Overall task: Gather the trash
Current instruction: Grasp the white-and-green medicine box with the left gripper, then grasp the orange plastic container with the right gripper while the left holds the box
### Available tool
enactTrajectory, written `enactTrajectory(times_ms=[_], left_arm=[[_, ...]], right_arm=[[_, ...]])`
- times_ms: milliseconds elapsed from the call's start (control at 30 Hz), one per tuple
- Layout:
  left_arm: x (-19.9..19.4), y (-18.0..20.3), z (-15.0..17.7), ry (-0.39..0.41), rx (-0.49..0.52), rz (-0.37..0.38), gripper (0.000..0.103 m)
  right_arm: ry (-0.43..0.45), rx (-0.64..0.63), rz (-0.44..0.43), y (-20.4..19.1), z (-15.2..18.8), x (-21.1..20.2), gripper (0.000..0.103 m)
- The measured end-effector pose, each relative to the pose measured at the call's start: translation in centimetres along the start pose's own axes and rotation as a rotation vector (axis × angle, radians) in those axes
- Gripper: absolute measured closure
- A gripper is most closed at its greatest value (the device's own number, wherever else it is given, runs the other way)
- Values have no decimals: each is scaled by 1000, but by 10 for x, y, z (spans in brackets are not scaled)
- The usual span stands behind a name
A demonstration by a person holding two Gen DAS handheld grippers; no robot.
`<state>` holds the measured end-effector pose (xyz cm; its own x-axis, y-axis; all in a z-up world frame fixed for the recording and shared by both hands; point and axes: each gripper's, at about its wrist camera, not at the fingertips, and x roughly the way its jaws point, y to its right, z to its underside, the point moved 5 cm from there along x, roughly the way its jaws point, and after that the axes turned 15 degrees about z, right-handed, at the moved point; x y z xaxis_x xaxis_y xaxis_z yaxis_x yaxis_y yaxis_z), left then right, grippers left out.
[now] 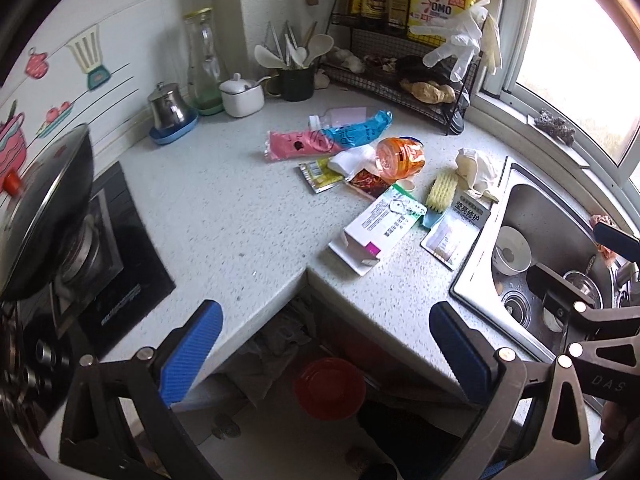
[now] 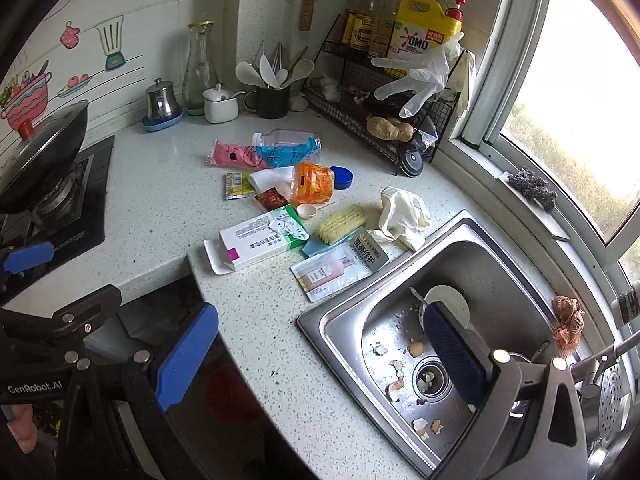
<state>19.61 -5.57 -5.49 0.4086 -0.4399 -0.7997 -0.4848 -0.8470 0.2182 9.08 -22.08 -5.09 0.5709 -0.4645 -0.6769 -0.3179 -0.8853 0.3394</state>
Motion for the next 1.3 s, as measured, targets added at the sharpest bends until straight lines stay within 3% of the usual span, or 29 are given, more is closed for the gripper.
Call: enactTrajectory(times_ms=[167,333,533,733,767,800,833,867,900,1167,1300], left_arm=[[58,1,-44,-71,89,78,0],[118,2,-65,-192,163,131,0],[177,6,-67,-325,225,165,0],[213,8,-54,-418,279,175,0],[216,9,-54,-419,285,182,2],[219,9,-53,-420,290,189,13],[220,9,-54,-402,307,177,13],[219,10,-56,-391,310,193,22],[217,10,-57,-380,311,192,37],[183,-14,-75,-287,188,200,38],[155,-33,-93,-198,123,101,38]], right_arm=[[-74,18,26,8,-19,48,0],[-157,35,42,14,-27,99,0],[-257,55,57,20,-21,147,0],[-321,64,83,26,-7,164,0],[-329,73,85,27,-5,164,0],[-337,79,88,27,-4,166,0],[-341,86,90,26,-5,169,0],[-345,91,96,26,-4,170,0],[-350,94,102,25,-5,171,0],[-286,90,75,15,-33,148,0],[-232,71,-1,-1,-60,138,0]])
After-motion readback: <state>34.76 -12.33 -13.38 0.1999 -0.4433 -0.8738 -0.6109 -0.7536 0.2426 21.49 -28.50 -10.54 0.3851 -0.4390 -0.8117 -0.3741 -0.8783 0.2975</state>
